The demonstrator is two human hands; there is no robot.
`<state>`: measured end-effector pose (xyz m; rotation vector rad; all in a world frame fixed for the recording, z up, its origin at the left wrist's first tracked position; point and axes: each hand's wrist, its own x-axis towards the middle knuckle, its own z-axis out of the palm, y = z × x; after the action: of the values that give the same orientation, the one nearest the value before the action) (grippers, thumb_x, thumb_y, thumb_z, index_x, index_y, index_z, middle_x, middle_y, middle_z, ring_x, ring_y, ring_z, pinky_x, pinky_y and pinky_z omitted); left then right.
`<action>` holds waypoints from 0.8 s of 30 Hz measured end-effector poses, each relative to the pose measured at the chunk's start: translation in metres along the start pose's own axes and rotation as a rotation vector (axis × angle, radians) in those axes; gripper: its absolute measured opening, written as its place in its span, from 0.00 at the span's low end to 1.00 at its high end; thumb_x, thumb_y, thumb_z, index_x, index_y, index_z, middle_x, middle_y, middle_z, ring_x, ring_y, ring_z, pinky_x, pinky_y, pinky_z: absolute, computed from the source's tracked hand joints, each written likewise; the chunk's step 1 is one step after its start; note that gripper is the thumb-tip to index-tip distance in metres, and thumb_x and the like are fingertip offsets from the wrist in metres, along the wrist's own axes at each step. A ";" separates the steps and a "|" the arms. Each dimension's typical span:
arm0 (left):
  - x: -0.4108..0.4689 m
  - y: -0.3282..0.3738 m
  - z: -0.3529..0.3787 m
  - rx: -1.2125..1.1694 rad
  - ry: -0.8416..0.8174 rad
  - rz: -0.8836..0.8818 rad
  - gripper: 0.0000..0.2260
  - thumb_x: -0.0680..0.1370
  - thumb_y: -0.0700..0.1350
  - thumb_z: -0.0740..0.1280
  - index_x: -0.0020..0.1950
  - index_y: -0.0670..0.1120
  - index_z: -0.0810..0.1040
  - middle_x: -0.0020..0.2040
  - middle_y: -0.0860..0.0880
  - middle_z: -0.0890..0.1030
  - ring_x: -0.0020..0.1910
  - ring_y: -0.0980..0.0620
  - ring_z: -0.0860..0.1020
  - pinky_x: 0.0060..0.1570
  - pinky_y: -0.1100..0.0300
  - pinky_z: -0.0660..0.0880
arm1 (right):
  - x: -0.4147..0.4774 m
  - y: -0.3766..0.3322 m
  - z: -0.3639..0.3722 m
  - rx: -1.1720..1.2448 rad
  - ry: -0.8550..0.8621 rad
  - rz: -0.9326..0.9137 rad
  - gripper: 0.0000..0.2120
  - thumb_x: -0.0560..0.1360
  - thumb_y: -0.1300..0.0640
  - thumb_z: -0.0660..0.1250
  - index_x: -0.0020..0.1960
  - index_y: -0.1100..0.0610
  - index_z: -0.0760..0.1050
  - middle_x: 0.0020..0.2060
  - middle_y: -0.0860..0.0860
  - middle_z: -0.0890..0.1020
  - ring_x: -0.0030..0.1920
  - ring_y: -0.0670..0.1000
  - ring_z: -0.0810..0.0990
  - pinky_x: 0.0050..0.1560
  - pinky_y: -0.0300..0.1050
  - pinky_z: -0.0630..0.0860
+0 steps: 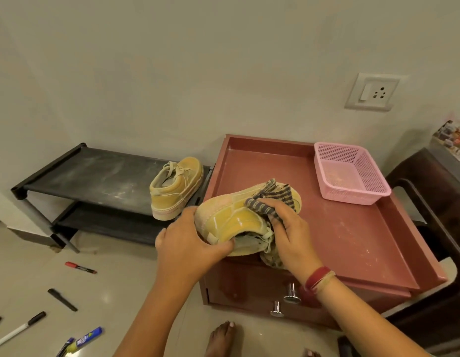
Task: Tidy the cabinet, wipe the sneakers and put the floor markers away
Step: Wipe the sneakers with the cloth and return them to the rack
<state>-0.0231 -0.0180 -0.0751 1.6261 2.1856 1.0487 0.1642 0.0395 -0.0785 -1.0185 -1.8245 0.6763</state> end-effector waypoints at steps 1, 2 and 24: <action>0.002 -0.001 0.001 -0.053 0.057 0.037 0.36 0.56 0.69 0.69 0.60 0.56 0.68 0.48 0.60 0.77 0.51 0.53 0.78 0.58 0.42 0.72 | 0.004 -0.001 -0.003 0.041 0.010 0.028 0.19 0.75 0.64 0.56 0.59 0.48 0.75 0.55 0.43 0.79 0.58 0.39 0.75 0.59 0.33 0.70; 0.004 -0.001 0.002 -0.116 0.097 0.072 0.36 0.57 0.67 0.70 0.61 0.56 0.67 0.49 0.60 0.77 0.52 0.53 0.77 0.57 0.42 0.73 | 0.009 -0.004 -0.008 0.112 0.036 0.070 0.18 0.76 0.64 0.56 0.59 0.48 0.75 0.55 0.44 0.80 0.56 0.38 0.76 0.56 0.33 0.71; 0.017 0.025 0.005 -0.243 0.207 0.582 0.41 0.63 0.65 0.75 0.65 0.38 0.75 0.59 0.42 0.76 0.61 0.51 0.73 0.62 0.62 0.71 | -0.002 -0.051 -0.021 -0.261 -0.032 -0.191 0.23 0.70 0.62 0.52 0.60 0.55 0.75 0.61 0.49 0.76 0.65 0.46 0.71 0.65 0.47 0.67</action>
<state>-0.0078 0.0030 -0.0581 2.1653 1.6223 1.6228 0.1657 0.0122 -0.0307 -0.9873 -2.0445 0.3471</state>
